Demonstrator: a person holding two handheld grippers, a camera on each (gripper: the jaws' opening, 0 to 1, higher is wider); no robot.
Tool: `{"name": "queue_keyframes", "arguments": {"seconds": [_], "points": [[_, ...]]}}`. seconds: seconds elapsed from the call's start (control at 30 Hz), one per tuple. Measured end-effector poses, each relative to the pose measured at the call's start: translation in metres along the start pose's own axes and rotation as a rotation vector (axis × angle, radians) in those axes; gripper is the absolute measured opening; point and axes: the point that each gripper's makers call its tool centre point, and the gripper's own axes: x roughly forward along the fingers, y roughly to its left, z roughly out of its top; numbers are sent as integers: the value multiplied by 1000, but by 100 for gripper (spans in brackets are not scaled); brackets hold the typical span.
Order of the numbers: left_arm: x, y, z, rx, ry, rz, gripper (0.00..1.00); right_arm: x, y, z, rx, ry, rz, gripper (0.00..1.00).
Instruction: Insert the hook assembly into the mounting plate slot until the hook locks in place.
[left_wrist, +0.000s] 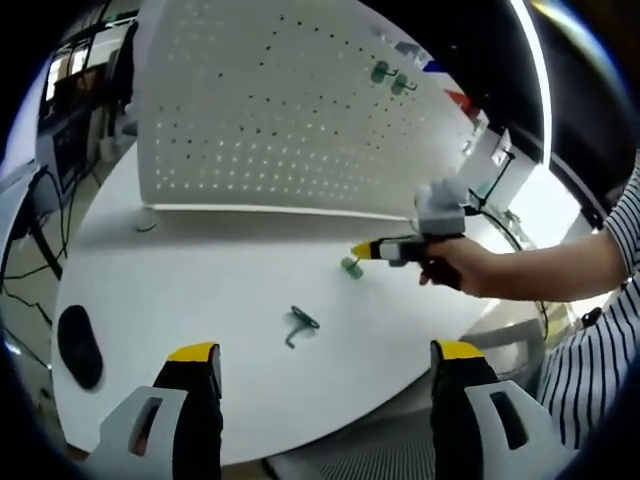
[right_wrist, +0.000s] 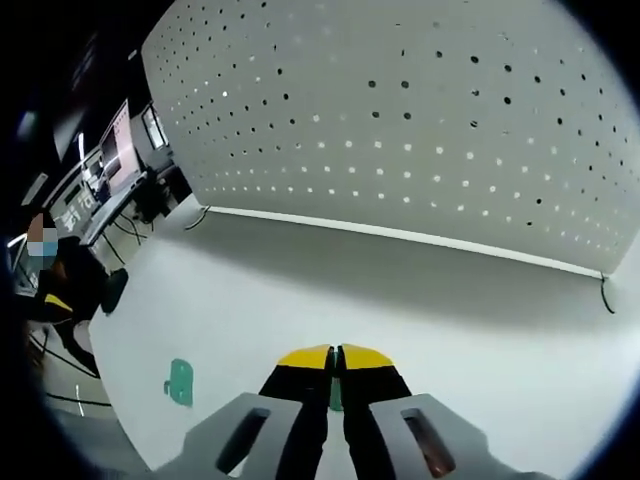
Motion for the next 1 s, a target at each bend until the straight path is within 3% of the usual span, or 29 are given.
{"name": "queue_keyframes", "arguments": {"seconds": [0.23, 0.43, 0.6, 1.0], "points": [[-10, -2, 15, 10, -53, 19, 88, -9, 4, 4, -42, -16, 7, 0], [-16, 1, 20, 21, -65, 34, 88, -17, 6, 18, -62, -44, 12, 0], [-17, -2, 24, 23, -81, 34, 89, -34, 10, 36, -39, -109, 21, 0], [1, -33, 38, 75, -66, -34, 89, -83, 38, 69, 20, -262, 103, 0]]}}
